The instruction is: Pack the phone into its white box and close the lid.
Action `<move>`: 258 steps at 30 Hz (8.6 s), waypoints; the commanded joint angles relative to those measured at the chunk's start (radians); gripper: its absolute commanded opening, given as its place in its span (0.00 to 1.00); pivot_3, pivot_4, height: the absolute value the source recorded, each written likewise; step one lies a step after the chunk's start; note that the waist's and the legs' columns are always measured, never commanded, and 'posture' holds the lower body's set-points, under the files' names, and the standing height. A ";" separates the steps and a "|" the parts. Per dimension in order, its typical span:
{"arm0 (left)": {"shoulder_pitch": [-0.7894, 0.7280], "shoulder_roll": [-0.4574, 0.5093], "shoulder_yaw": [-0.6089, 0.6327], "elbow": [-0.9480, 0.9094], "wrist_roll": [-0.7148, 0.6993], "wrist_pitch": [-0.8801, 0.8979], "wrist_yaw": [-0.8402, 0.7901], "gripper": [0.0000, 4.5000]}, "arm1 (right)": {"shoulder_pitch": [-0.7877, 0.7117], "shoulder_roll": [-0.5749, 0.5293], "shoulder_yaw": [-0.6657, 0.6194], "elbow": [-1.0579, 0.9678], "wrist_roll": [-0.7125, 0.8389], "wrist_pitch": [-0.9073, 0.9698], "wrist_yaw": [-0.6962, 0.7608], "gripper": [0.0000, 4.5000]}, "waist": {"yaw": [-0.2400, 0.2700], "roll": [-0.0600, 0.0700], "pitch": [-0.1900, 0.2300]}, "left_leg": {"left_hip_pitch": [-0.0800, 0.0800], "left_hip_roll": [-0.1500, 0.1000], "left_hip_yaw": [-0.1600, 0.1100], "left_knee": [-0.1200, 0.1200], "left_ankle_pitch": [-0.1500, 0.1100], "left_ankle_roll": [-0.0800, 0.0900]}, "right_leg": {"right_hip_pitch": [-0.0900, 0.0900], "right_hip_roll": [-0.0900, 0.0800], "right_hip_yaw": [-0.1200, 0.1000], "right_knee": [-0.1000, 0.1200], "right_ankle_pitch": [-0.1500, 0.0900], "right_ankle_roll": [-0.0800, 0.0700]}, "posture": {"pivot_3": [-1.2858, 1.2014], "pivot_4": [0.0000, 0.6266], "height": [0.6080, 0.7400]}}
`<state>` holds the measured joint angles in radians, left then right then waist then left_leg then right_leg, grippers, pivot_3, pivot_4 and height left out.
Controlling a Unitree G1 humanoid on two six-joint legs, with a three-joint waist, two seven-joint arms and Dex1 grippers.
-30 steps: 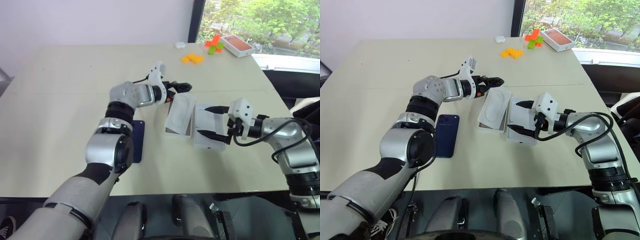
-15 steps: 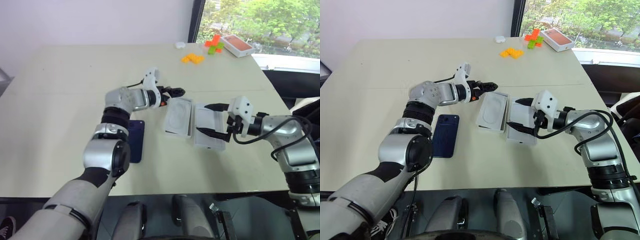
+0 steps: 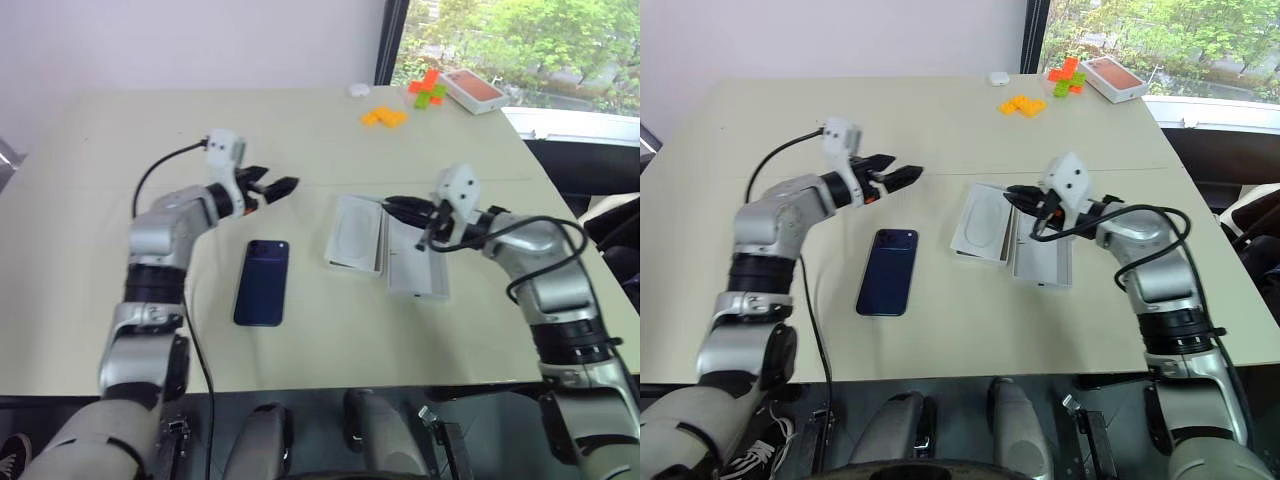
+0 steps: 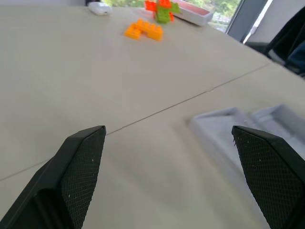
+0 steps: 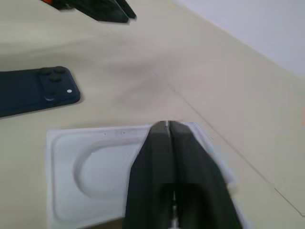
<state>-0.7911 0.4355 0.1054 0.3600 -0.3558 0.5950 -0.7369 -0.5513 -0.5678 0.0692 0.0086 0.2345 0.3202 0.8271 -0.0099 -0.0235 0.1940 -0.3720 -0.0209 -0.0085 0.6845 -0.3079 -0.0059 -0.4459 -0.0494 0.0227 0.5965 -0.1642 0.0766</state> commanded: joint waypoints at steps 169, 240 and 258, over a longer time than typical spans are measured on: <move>0.416 0.302 0.020 -0.461 -0.155 -0.164 -0.331 1.00 | -0.008 -0.117 0.267 -0.292 -0.026 0.380 0.291 0.99 | -0.005 0.000 0.000 | -0.001 0.002 0.001 0.000 -0.001 0.003 | 0.000 0.002 -0.001 -0.002 -0.001 0.000 | 0.52 0.24 1.00; 0.349 0.199 0.119 -0.285 -0.427 0.766 0.058 1.00 | -0.242 0.309 0.568 0.076 -0.661 0.182 0.320 0.01 | -0.007 0.000 -0.002 | 0.003 0.000 -0.003 -0.001 0.000 0.000 | 0.002 0.000 -0.002 0.000 -0.001 -0.001 | 0.52 0.24 1.00; 0.328 0.051 0.270 -0.321 -0.551 1.015 0.163 1.00 | -0.257 0.360 0.553 0.137 -0.626 0.167 0.213 0.01 | -0.011 0.001 -0.005 | 0.005 0.000 -0.003 -0.002 0.000 -0.001 | 0.003 0.000 -0.002 0.000 -0.001 -0.001 | 0.52 0.24 1.00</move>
<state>-0.4620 0.4987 0.3808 0.0280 -0.8513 1.5634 -0.5832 -0.8005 -0.2149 0.6129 0.1383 -0.3978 0.4964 1.0481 -0.0209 -0.0221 0.1885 -0.3671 -0.0212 -0.0113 0.6825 -0.3078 -0.0070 -0.4426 -0.0495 0.0203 0.5964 -0.1649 0.0760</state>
